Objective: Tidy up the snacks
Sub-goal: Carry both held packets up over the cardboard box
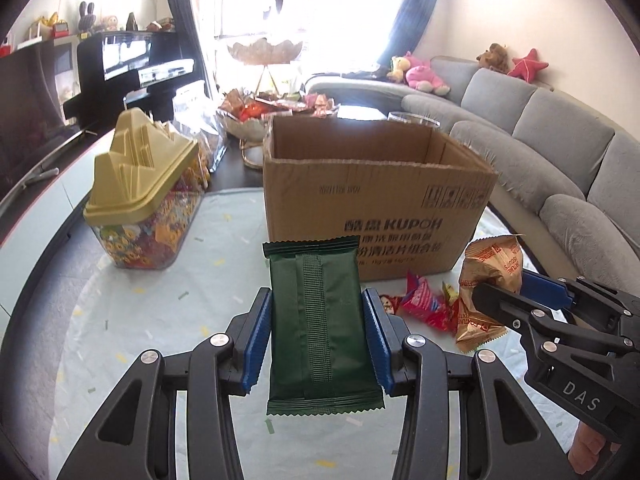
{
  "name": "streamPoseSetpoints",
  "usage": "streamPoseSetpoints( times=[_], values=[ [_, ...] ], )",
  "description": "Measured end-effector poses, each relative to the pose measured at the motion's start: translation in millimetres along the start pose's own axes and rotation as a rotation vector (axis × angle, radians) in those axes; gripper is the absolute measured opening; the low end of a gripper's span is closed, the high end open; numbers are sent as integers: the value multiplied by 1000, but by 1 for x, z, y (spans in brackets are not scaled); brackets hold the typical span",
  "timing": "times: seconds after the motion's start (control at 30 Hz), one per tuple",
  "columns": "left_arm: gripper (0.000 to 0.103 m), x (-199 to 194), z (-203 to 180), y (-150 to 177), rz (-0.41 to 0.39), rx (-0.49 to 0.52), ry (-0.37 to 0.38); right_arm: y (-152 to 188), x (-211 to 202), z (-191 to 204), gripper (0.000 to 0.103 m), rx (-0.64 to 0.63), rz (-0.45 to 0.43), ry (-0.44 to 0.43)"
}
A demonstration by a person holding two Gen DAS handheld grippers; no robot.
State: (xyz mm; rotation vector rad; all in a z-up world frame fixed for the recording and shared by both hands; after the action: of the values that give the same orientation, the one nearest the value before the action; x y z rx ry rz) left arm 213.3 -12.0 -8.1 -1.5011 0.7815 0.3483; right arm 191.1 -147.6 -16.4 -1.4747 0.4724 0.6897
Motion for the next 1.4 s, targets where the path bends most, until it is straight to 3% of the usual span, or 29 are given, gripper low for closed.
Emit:
streamPoseSetpoints(
  times=[0.7,1.0,1.4],
  values=[
    [44,-26,-13,-63,-170,97,-20,-64,-47,-2,39,-25,-243,89],
    [44,-18,-12,-96,-193,119,-7,-91,-39,-12,39,-7,-262,94],
    [44,28,-9,-124,-155,119,5,-125,3,-29,39,13,-227,93]
  ],
)
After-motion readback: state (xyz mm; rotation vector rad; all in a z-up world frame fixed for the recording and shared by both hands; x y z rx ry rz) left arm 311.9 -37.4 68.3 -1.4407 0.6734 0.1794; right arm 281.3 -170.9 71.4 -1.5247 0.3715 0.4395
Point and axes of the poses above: each gripper's, at about its wrist camera, not at the fingertips, and x roughly the way its jaws point, z to its left, y to its underside, the point moved 1 cm from there along x, roughly the way its jaws point, and after that the axes turned 6 degrees about y, right-handed, at the moved point
